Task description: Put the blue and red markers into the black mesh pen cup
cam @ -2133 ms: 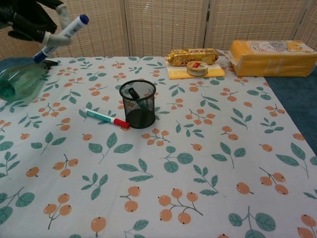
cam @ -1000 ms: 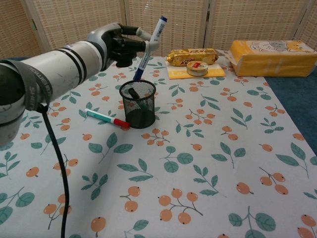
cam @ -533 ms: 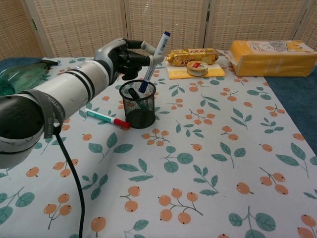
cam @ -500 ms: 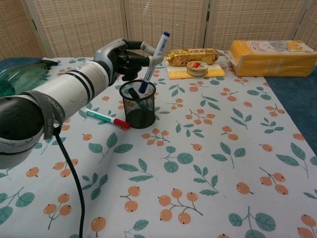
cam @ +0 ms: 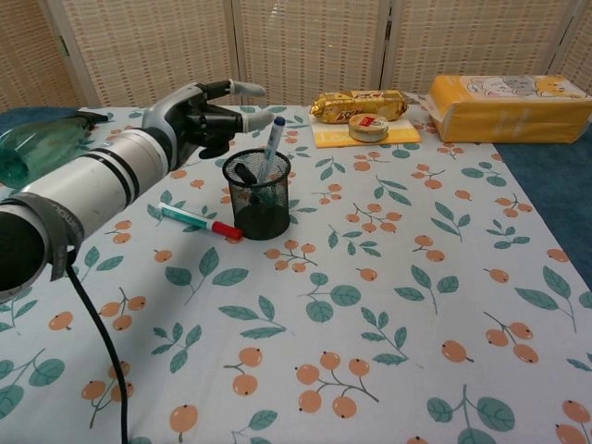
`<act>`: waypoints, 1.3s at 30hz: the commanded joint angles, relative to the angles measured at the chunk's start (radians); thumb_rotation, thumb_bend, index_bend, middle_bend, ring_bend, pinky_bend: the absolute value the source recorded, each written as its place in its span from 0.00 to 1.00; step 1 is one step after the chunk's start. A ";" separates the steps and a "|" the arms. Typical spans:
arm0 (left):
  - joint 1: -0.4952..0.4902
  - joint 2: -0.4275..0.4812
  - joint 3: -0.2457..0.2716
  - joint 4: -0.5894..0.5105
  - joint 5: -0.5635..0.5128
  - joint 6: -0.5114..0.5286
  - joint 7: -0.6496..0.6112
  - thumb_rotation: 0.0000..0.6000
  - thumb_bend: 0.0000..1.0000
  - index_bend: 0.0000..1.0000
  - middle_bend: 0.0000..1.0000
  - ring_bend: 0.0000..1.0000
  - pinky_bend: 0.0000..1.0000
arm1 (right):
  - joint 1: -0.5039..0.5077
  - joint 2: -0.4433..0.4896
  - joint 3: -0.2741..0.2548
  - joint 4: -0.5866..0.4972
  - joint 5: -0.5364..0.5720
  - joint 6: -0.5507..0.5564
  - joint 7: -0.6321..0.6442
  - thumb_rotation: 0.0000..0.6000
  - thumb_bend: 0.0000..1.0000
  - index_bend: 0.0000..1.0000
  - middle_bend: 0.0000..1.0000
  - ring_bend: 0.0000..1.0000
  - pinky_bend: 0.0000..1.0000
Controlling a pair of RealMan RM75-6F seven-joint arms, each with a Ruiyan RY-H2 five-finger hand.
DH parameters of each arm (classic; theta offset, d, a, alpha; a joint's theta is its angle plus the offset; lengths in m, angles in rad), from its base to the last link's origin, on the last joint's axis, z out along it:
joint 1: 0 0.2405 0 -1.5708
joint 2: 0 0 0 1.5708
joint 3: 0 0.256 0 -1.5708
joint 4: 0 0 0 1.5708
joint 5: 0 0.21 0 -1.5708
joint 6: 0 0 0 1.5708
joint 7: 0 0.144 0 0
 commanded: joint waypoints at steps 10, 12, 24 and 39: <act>0.153 0.259 0.090 -0.305 0.178 0.183 0.207 1.00 0.17 0.09 1.00 0.92 0.99 | 0.007 -0.001 0.001 -0.003 0.001 -0.016 -0.014 1.00 0.19 0.06 0.06 0.03 0.00; 0.200 0.329 0.123 -0.387 0.211 0.233 0.272 1.00 0.17 0.12 1.00 0.92 0.99 | 0.010 -0.002 -0.001 -0.005 -0.001 -0.021 -0.018 1.00 0.19 0.06 0.06 0.03 0.00; 0.365 0.684 0.297 -0.598 0.330 0.260 0.437 1.00 0.17 0.33 1.00 0.92 0.99 | 0.040 -0.020 -0.006 -0.036 -0.004 -0.078 -0.109 1.00 0.19 0.06 0.06 0.03 0.00; 0.207 0.566 0.361 -0.363 0.429 0.031 0.592 1.00 0.17 0.41 1.00 0.93 0.99 | 0.054 -0.033 -0.006 -0.042 0.004 -0.101 -0.163 1.00 0.19 0.06 0.06 0.03 0.00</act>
